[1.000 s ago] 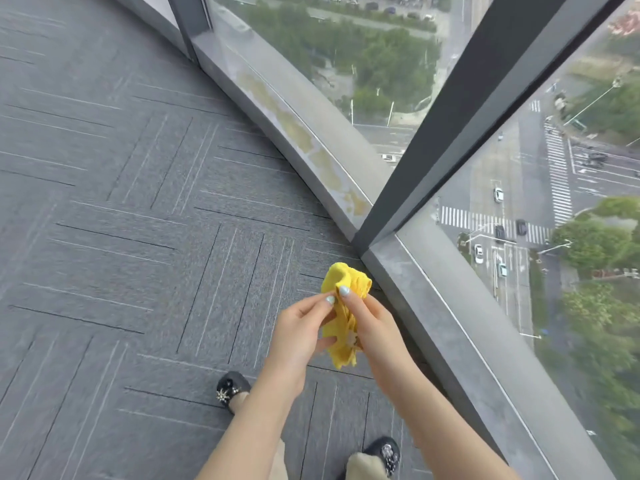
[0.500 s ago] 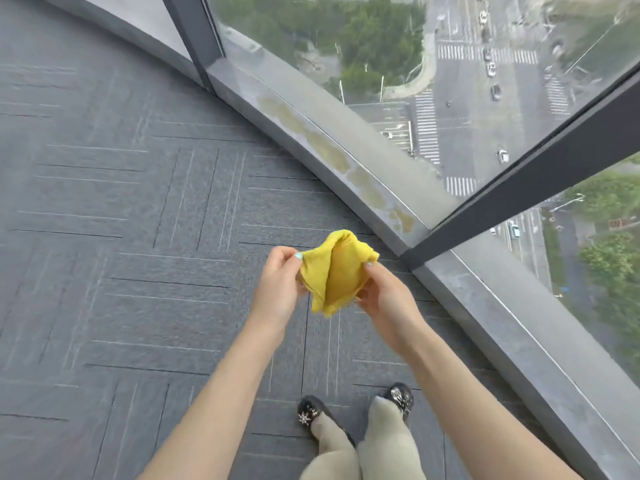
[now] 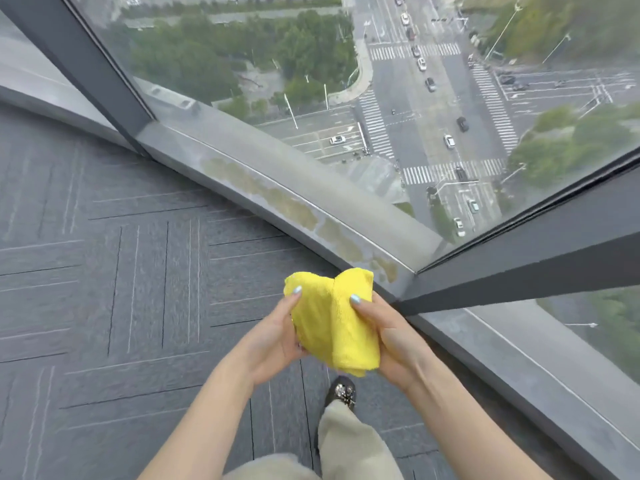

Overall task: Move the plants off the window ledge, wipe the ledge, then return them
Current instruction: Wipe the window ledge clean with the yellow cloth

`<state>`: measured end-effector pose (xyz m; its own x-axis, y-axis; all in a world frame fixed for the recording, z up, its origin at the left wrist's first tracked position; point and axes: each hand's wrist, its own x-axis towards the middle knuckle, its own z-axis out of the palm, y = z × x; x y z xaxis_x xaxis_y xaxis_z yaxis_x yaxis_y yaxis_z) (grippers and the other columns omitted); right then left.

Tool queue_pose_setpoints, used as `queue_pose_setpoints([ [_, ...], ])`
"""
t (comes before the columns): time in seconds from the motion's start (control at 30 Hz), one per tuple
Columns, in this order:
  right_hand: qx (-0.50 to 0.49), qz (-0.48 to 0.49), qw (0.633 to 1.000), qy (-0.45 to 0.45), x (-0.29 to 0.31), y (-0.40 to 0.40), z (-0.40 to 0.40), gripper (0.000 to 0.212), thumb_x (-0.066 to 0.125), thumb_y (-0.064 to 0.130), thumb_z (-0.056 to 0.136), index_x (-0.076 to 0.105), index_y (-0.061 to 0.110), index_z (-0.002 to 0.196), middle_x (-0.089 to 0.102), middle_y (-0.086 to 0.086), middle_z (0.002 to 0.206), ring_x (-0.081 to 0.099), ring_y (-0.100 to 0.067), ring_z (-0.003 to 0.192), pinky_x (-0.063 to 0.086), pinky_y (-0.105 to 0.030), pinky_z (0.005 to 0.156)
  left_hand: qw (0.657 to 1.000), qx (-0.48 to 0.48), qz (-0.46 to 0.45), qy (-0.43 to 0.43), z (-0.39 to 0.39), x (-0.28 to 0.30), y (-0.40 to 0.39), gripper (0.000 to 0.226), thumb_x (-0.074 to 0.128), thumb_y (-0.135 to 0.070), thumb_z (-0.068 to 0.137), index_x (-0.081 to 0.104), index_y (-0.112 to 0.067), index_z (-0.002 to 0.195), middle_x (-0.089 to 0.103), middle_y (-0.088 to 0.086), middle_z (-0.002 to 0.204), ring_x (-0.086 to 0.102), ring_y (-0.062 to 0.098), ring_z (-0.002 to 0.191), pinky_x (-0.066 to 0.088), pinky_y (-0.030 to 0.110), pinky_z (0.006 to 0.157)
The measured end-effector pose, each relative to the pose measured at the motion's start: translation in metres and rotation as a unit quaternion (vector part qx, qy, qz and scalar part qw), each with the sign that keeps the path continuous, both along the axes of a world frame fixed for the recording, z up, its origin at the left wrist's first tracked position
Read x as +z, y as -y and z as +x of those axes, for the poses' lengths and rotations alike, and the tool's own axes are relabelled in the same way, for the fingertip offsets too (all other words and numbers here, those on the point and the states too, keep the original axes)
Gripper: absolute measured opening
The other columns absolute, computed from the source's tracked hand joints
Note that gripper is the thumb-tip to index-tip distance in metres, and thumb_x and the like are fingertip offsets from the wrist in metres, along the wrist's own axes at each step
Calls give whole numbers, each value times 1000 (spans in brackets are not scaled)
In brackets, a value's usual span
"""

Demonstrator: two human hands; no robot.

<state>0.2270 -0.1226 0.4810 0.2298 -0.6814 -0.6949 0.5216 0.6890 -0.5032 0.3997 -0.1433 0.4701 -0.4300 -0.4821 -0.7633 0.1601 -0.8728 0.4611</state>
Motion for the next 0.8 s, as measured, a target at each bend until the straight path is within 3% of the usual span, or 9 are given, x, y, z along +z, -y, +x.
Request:
queue_pose_setpoints([
  [0.13, -30, -26, 971, -236, -26, 35, -4, 78, 67, 17, 78, 30, 38, 143, 56, -6, 135, 58, -26, 117, 48, -48, 99, 999, 0, -44, 3, 13, -25, 39, 83, 56, -9, 86, 7, -47, 141, 57, 4, 124, 66, 18, 92, 56, 35, 70],
  [0.27, 53, -60, 923, -376, -38, 67, 7, 45, 59, 11, 88, 53, 36, 125, 53, 8, 132, 48, -8, 121, 37, -23, 102, 973, -128, -162, 103, 34, -46, 105, 66, 61, -2, 79, 42, -41, 128, 53, 6, 129, 56, 18, 103, 47, 38, 92],
  [0.33, 122, -55, 900, -415, -50, 80, 17, 51, 69, 17, 82, 52, 31, 128, 52, 8, 129, 50, -8, 113, 42, -15, 86, 913, -248, -262, 190, 41, -59, 139, 55, 63, -12, 75, 50, -36, 122, 51, 5, 132, 52, 16, 104, 48, 28, 86],
  [0.4, 168, -54, 855, -488, -67, 97, 31, 56, 72, 18, 78, 49, 28, 128, 51, 6, 122, 50, -9, 106, 40, -12, 71, 811, -337, -390, 278, 47, -75, 171, 51, 61, -11, 80, 50, -25, 128, 52, 5, 128, 50, 18, 110, 42, 28, 91],
  [0.5, 161, -56, 807, -565, -101, 118, 57, 31, 71, 17, 76, 58, 31, 101, 52, 4, 105, 51, -13, 98, 35, -14, 67, 721, -379, -479, 327, 65, -98, 201, 37, 59, -15, 84, 56, -22, 121, 53, 2, 108, 49, 17, 103, 35, 25, 85],
  [0.57, 149, -58, 791, -591, -130, 125, 69, 19, 71, 20, 75, 61, 33, 85, 46, 8, 97, 47, -17, 98, 33, -18, 71, 696, -396, -497, 335, 77, -122, 217, 22, 60, -18, 84, 62, -21, 105, 45, -3, 95, 49, 16, 89, 36, 27, 75],
  [0.67, 144, -73, 803, -574, -190, 121, 71, 12, 63, 43, 62, 58, 39, 72, 46, 19, 112, 37, -10, 118, 25, -27, 98, 643, -440, -519, 352, 89, -179, 232, 12, 66, -27, 79, 69, -22, 90, 45, -8, 108, 45, 16, 102, 34, 29, 81],
  [0.73, 133, -51, 844, -518, -231, 116, 59, 25, 56, 52, 53, 60, 35, 70, 52, 28, 114, 41, -2, 121, 24, -36, 108, 680, -475, -476, 291, 85, -227, 236, 9, 65, -30, 79, 67, -22, 83, 49, -11, 112, 46, 10, 102, 34, 26, 84],
  [0.8, 79, -1, 884, -460, -275, 108, 41, 33, 64, 50, 50, 63, 27, 74, 65, 21, 88, 59, -4, 90, 47, -31, 84, 756, -494, -380, 198, 73, -273, 231, 16, 62, -32, 82, 61, -17, 79, 58, -8, 87, 51, 9, 76, 39, 27, 70],
])
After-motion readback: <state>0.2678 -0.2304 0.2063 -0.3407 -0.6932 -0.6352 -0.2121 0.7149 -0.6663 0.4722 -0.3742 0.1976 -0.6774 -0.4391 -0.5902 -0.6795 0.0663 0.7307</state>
